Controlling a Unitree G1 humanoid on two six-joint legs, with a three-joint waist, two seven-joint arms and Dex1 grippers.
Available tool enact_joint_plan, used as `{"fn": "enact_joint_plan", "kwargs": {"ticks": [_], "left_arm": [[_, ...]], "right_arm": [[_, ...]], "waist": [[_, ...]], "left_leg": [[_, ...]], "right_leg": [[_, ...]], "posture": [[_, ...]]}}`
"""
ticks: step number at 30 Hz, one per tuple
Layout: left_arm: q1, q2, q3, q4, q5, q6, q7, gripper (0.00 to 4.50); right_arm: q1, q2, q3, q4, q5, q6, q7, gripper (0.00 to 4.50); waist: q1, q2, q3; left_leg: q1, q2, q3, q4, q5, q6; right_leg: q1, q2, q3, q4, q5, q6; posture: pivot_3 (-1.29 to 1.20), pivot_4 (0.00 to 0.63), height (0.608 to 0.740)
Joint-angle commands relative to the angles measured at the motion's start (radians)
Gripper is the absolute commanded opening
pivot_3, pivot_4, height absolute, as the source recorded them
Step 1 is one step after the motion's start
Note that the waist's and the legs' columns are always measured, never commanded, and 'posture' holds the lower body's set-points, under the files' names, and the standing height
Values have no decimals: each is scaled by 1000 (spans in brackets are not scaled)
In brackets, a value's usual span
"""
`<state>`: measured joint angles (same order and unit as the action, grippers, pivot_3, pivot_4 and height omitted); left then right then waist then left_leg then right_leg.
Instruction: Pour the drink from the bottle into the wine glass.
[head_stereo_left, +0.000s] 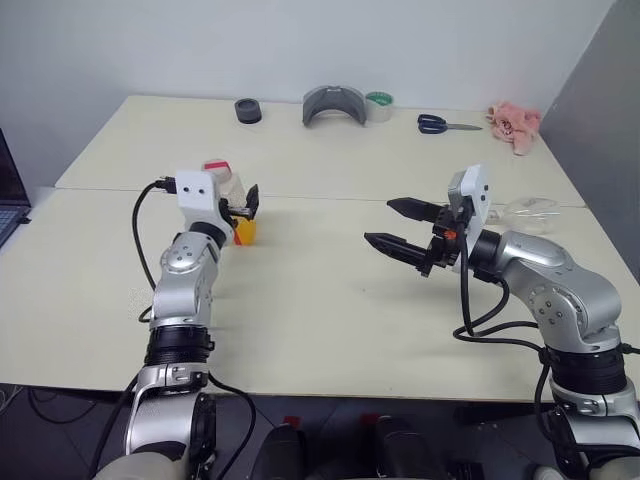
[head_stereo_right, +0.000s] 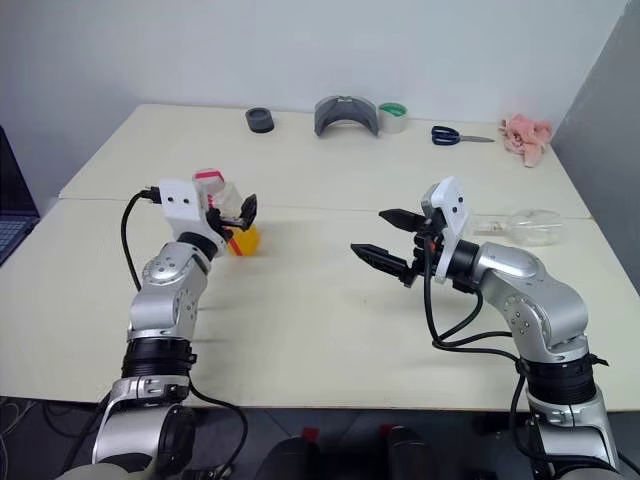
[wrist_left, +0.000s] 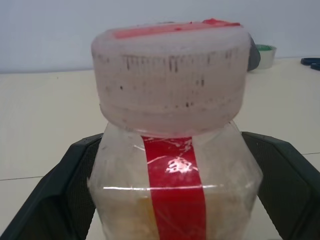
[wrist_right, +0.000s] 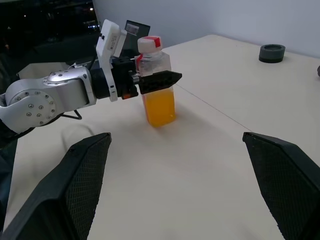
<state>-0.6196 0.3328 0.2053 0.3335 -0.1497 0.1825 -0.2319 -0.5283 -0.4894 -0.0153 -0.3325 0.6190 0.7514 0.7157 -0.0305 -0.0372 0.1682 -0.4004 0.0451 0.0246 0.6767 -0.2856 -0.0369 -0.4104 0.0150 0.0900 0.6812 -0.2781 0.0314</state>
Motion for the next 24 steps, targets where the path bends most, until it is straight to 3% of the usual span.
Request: {"fn": "enact_joint_plan", "kwargs": {"ticks": [1,20,24], "left_arm": [[-38,18,-4,10,7,-43,-12,4491],[-61,15,-4,47,8,-78,-16,4491],[-61,15,-3,44,7,-83,-18,3705]], "right_arm": [[-21,-4,-21,-38,22,-5,-4,4500],[-24,-12,-18,-30,38,-9,-16,4500],[-25,-11,-17,-29,38,-9,-18,4500]], "waist": [[0,0,0],[0,0,0],[0,0,0]], "left_leg": [[0,0,0,0,0,0],[0,0,0,0,0,0],[0,0,0,0,0,0]], "right_leg": [[0,0,0,0,0,0],[0,0,0,0,0,0],[0,0,0,0,0,0]], "posture": [[0,150,740],[0,150,740],[0,150,740]]}}
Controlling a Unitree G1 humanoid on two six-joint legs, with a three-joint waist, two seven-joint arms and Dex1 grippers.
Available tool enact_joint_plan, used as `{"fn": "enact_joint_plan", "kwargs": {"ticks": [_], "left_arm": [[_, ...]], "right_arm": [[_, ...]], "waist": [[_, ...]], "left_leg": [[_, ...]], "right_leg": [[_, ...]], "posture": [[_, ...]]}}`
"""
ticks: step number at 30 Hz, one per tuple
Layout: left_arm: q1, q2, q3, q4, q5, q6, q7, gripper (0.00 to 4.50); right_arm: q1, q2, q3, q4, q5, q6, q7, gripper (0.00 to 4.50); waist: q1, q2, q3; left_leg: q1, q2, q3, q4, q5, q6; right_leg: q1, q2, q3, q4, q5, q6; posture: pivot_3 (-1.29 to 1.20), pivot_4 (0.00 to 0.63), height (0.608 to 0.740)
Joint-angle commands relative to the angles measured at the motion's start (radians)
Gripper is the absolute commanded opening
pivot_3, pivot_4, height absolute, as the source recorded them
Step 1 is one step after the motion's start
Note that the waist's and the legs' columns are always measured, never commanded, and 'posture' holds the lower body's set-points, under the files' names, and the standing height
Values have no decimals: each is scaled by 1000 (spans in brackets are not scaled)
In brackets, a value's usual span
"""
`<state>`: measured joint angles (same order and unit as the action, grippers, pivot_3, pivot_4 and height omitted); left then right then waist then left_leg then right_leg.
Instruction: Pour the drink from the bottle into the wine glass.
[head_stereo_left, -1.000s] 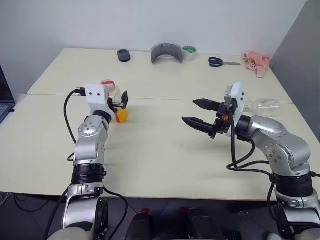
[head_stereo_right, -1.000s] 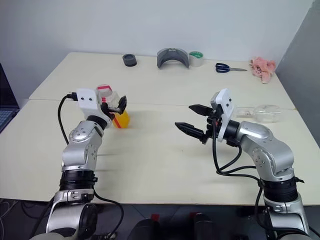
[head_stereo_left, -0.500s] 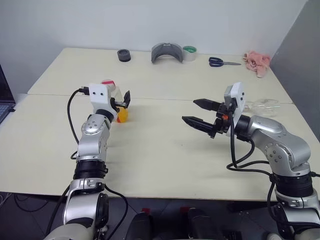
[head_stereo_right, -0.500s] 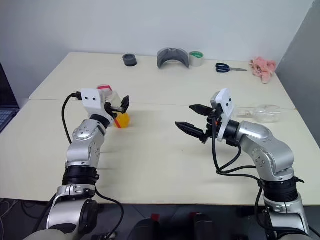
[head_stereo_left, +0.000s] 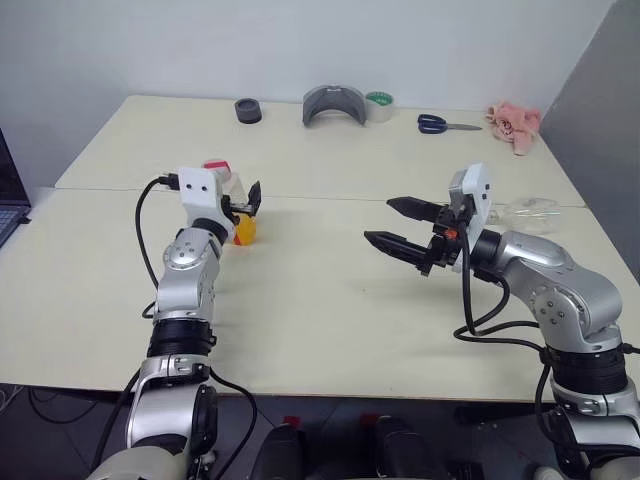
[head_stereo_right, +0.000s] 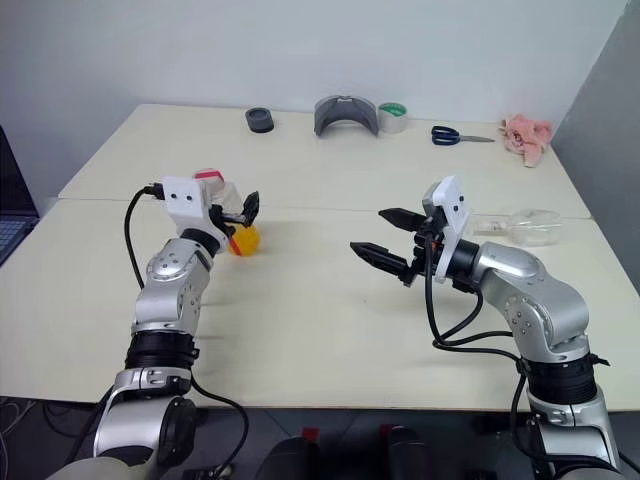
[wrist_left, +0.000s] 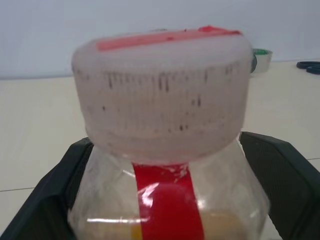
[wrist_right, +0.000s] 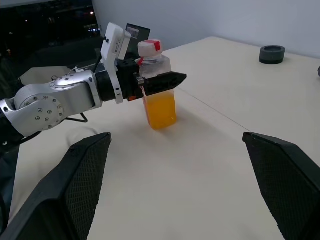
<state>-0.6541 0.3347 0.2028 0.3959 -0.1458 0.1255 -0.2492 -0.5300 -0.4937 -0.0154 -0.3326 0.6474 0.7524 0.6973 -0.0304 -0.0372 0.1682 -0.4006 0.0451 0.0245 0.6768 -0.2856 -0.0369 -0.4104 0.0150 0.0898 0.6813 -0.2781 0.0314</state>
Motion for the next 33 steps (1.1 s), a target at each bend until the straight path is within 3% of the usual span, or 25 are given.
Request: {"fn": "enact_joint_plan", "kwargs": {"ticks": [1,5,7,26,33], "left_arm": [[-26,14,-1,-19,3,-27,-1,3355],[-27,15,1,-19,1,-30,-1,2150],[-26,15,2,-18,1,-31,-1,1872],[-24,13,1,-100,-10,25,3,1869],[-45,-37,-46,-190,-23,90,-10,1869]], "right_arm": [[-24,-6,-17,-28,10,-10,-1,4500],[-22,-6,-17,-27,8,-12,-1,4500],[-21,-6,-17,-27,9,-12,-1,4500],[-33,-2,-14,-13,5,-18,1,4500],[-131,38,-9,15,1,1,-45,4500]], "waist": [[0,0,0],[0,0,0],[0,0,0],[0,0,0],[1,0,0]], "left_leg": [[0,0,0,0,0,0],[0,0,0,0,0,0],[0,0,0,0,0,0],[0,0,0,0,0,0],[-1,0,0,0,0,0]], "right_leg": [[0,0,0,0,0,0],[0,0,0,0,0,0],[0,0,0,0,0,0],[0,0,0,0,0,0],[-1,0,0,0,0,0]], "posture": [[0,150,740],[0,150,740],[0,150,740],[0,150,740],[0,150,740]]}}
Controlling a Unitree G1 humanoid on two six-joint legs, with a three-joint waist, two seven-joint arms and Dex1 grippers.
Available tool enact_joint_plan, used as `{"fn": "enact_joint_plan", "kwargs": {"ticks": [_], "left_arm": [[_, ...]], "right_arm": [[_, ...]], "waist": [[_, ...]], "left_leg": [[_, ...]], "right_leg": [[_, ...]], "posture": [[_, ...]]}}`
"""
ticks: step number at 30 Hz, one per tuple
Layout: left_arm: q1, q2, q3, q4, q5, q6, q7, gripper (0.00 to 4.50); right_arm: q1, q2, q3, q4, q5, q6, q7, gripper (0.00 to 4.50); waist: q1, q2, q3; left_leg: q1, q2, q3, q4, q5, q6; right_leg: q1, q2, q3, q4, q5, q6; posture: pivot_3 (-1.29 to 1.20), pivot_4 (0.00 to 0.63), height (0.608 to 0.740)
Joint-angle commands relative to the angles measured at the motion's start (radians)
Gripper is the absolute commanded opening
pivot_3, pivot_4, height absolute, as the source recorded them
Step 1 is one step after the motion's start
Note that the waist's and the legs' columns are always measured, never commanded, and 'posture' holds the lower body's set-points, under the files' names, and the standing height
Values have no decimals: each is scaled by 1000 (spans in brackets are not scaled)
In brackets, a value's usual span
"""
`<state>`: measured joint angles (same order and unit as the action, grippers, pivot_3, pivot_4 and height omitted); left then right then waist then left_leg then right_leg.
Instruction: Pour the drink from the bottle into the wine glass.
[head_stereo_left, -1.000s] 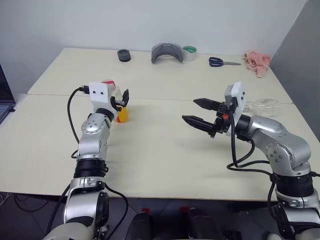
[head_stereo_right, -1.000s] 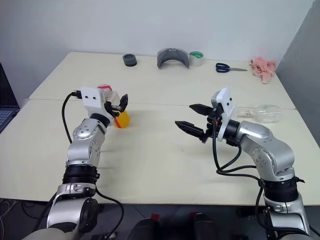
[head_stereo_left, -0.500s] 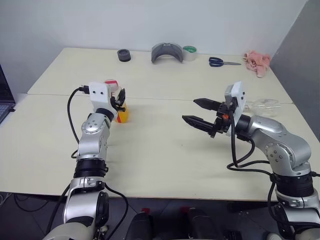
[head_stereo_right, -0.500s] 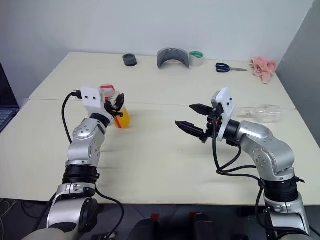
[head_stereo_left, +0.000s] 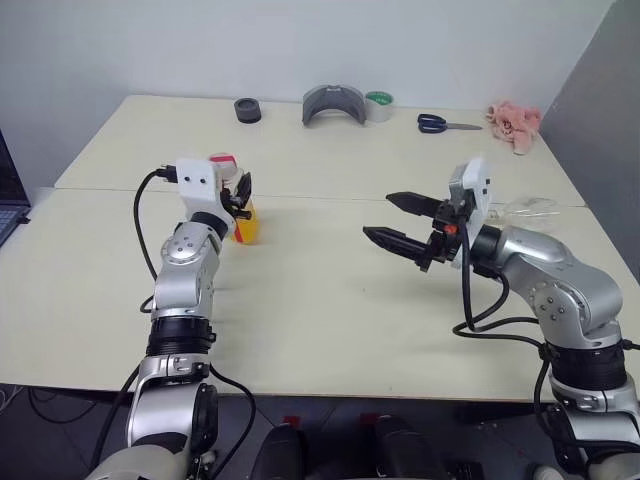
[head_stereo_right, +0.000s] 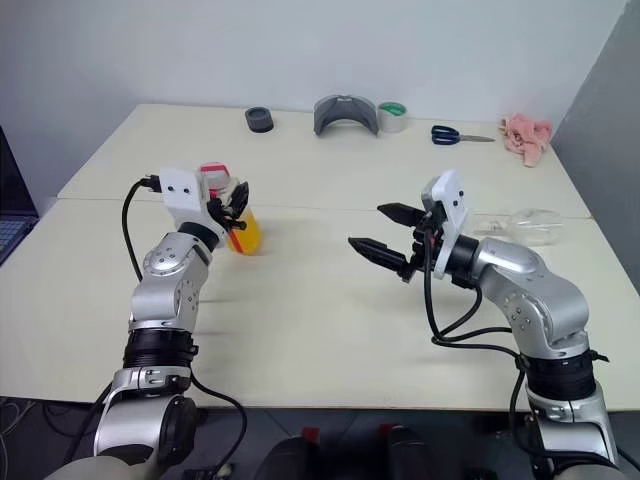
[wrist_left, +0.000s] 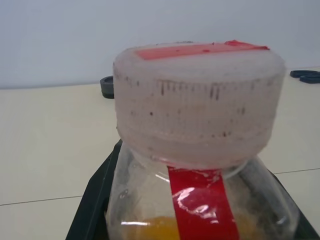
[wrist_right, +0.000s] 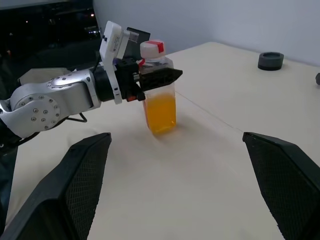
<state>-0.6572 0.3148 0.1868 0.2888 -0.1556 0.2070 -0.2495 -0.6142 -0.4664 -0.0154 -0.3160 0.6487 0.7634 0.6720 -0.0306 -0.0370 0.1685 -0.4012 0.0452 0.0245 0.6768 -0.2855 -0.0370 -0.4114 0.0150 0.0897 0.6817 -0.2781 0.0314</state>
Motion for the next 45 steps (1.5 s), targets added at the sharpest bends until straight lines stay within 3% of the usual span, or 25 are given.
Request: {"fn": "enact_joint_plan", "kwargs": {"ticks": [1,21,45], "left_arm": [[-43,-23,-36,-89,-14,15,-13,1869],[-59,-141,-141,-127,-7,59,-33,1869],[-89,-234,-236,-104,4,44,-86,1869]], "right_arm": [[-55,15,-8,4,-6,-12,-25,4500],[-127,87,25,17,-47,-21,-96,4500],[-191,261,57,172,-208,-111,-246,4500]], "waist": [[1,0,0],[1,0,0],[0,0,0]], "left_leg": [[0,0,0,0,0,0],[-1,0,1,0,0,0],[-2,0,2,0,0,0]], "right_leg": [[0,0,0,0,0,0],[-1,0,1,0,0,0],[-4,0,2,1,0,0]], "posture": [[0,150,740],[0,150,740],[0,150,740]]}}
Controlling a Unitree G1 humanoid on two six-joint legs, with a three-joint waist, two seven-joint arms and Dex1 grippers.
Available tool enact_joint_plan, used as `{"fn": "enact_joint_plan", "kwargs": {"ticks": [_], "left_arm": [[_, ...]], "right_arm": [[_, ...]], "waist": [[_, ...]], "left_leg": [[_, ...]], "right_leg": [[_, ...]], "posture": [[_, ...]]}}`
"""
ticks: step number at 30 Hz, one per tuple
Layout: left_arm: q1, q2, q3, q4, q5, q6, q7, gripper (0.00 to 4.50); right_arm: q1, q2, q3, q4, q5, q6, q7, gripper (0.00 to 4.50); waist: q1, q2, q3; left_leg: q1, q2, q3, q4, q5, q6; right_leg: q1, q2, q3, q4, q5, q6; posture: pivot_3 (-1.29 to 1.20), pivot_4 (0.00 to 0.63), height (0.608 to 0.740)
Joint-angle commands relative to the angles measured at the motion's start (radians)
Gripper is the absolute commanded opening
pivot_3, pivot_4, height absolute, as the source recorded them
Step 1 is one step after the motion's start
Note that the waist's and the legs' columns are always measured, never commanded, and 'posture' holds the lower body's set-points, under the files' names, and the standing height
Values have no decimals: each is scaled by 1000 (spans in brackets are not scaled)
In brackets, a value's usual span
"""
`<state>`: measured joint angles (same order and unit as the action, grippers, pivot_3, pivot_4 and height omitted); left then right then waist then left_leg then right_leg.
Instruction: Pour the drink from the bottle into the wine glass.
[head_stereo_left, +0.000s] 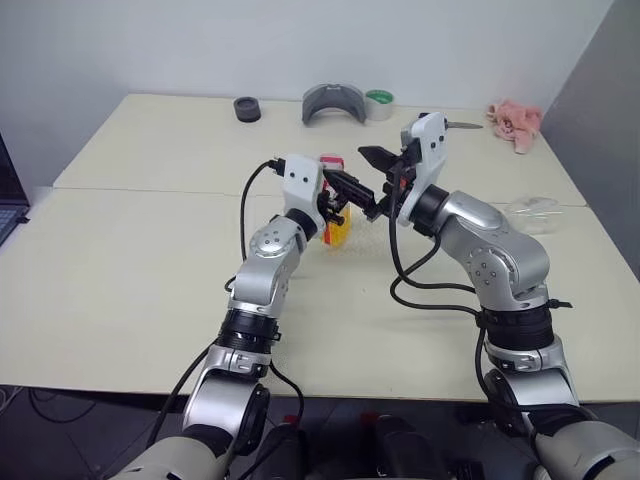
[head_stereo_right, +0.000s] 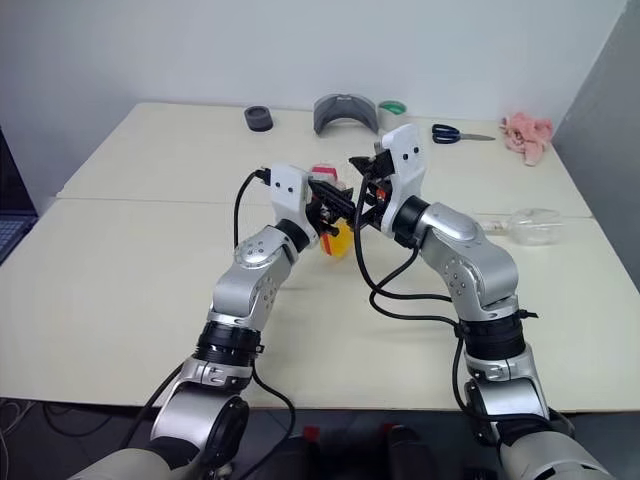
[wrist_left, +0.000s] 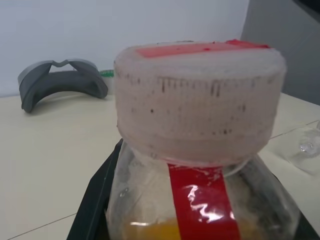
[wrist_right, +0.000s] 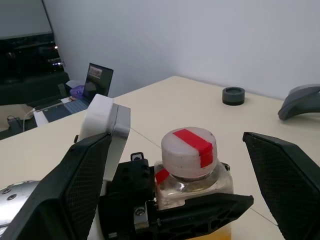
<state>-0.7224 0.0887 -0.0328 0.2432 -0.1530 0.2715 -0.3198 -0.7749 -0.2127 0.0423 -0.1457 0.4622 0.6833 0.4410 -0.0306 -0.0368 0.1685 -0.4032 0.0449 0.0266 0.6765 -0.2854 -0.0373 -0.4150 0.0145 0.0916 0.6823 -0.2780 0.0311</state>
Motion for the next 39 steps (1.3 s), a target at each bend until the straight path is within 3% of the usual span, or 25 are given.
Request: {"fn": "enact_joint_plan", "kwargs": {"ticks": [1,25,39], "left_arm": [[-22,-9,-19,-64,0,-18,-18,1869],[3,2,-60,-118,-2,8,-80,1869],[5,42,-71,-210,-46,69,-198,1869]], "right_arm": [[-31,11,0,7,-29,-33,-19,4500],[-56,59,-43,67,-67,-39,-51,4500],[-50,15,-30,44,-49,-10,51,4500]], "waist": [[0,0,0],[-1,0,0],[-1,0,0]], "left_leg": [[0,0,0,0,0,0],[-5,0,2,0,0,0],[-5,0,1,0,0,0]], "right_leg": [[0,0,0,0,0,0],[-7,0,2,3,0,0],[-7,0,1,2,0,0]], "posture": [[0,150,740],[0,150,740],[0,150,740]]}}
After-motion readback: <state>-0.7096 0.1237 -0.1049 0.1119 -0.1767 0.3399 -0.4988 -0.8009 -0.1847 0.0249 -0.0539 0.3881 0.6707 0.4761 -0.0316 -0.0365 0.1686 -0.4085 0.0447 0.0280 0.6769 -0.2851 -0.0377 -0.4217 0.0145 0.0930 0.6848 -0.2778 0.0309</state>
